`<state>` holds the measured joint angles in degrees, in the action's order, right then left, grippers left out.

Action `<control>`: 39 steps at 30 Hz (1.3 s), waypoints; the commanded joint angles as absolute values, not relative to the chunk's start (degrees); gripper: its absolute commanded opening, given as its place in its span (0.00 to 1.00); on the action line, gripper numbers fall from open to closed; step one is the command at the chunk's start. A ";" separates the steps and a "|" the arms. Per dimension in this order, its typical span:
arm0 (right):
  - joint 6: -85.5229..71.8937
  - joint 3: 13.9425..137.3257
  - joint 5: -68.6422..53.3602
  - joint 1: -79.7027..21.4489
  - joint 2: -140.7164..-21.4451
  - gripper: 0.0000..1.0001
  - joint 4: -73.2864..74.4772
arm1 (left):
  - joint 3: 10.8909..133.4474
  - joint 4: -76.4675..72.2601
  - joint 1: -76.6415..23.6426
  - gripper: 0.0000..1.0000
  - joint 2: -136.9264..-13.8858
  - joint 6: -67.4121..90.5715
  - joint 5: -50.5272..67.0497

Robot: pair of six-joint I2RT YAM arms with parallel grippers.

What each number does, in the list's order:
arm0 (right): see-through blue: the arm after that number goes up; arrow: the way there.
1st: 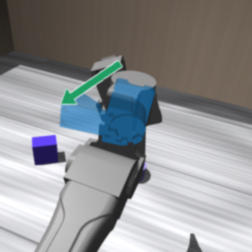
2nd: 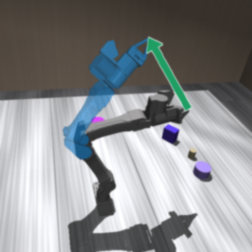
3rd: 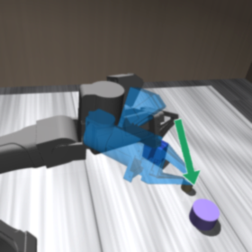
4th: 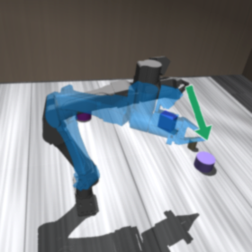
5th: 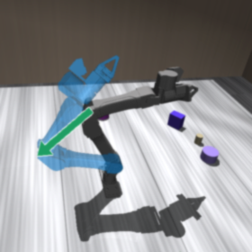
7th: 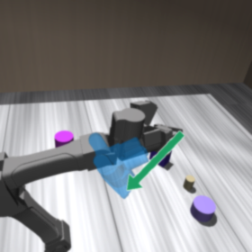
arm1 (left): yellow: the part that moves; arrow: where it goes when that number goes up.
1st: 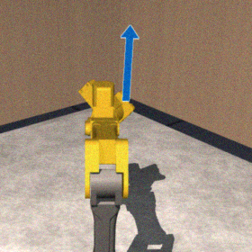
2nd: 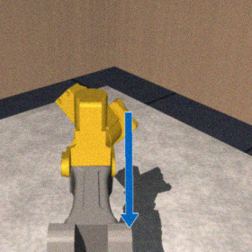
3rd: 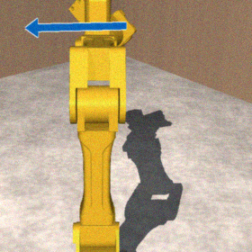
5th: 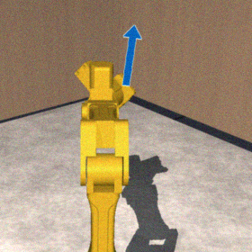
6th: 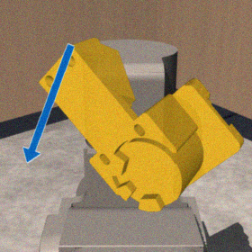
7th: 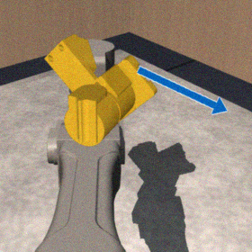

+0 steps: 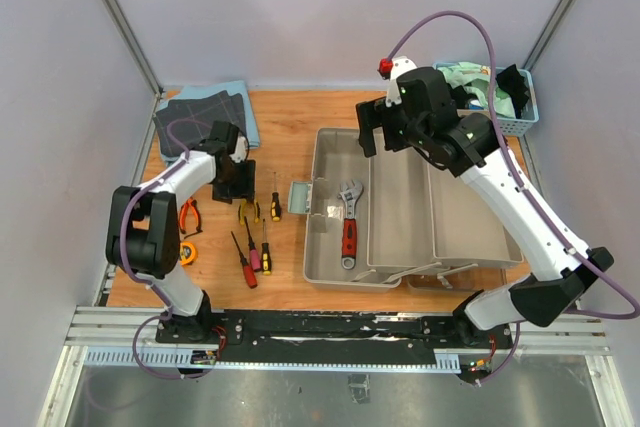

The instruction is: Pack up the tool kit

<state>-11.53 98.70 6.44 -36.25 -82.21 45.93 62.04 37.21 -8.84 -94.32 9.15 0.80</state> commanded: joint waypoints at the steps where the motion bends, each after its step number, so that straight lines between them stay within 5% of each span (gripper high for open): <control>1: -10.61 97.88 8.34 -36.62 -80.58 0.98 45.68 | 64.50 37.02 -8.50 0.62 -96.73 7.03 1.55; 23: -10.46 97.33 8.44 -36.22 -80.03 0.98 46.00 | 64.99 36.29 -8.53 0.39 -103.60 3.62 0.54; 28: -10.45 97.32 8.77 -35.90 -79.82 0.98 46.25 | 65.67 37.79 -8.52 0.02 -105.47 3.45 1.48; 34: -10.39 97.34 9.24 -35.12 -78.99 0.98 46.68 | 70.73 41.19 -8.53 0.00 -103.93 2.78 0.83; 39: -10.06 97.34 10.10 -32.72 -76.90 0.98 47.26 | 86.26 46.92 -8.44 0.00 -101.43 1.38 2.68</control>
<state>-10.81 97.65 8.23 -35.81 -79.79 46.46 74.02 44.34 -8.78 -104.22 2.98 0.93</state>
